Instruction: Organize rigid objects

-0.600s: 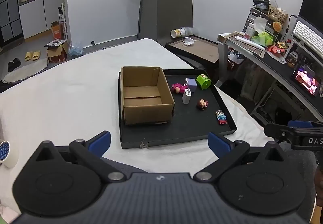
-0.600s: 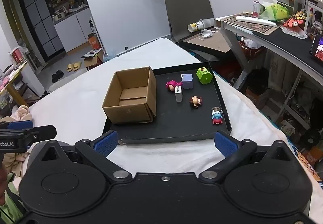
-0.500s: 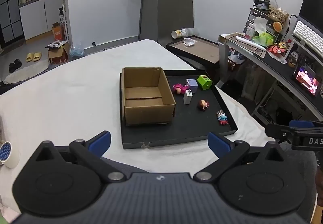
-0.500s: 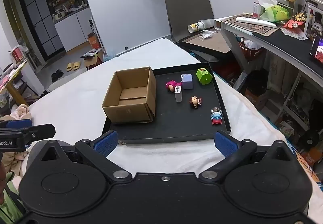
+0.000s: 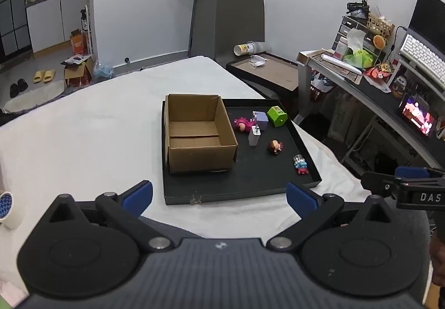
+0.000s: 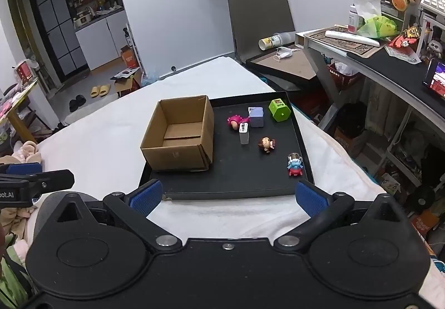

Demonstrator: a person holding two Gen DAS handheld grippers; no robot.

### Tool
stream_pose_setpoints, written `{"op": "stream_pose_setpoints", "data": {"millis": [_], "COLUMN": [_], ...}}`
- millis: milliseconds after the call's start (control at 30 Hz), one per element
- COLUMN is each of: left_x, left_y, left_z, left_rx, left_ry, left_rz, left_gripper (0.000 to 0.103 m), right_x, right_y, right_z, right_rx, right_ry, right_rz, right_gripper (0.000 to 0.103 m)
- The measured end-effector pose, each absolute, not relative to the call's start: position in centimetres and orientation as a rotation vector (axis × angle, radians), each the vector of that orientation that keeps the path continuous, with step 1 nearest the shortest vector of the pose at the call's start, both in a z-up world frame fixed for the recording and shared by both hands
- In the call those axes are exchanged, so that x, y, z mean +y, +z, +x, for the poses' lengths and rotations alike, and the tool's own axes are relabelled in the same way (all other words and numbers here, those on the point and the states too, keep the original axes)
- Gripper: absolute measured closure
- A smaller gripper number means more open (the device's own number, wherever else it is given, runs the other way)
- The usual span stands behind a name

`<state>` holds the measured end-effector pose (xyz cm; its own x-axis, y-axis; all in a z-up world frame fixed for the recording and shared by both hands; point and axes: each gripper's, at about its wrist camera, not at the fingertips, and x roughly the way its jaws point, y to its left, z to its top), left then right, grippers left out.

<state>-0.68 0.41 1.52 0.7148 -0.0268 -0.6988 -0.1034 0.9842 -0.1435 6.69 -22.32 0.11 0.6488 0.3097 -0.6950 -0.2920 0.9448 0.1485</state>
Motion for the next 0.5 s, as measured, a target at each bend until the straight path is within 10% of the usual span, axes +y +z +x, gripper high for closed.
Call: {"op": "stream_pose_setpoints", "data": {"millis": [500], "left_x": [0.37], "left_y": [1.76], "left_z": [-0.94], "left_rx": [0.774], "left_ry": [0.051], "left_rz": [-0.159], "left_gripper": [0.001], "right_x": [-22.38], "right_y": [0.15], "right_z": [6.56], "right_rx": [0.794], "right_ry": [0.338], "right_rz": [0.023], "right_gripper": [0.0]}}
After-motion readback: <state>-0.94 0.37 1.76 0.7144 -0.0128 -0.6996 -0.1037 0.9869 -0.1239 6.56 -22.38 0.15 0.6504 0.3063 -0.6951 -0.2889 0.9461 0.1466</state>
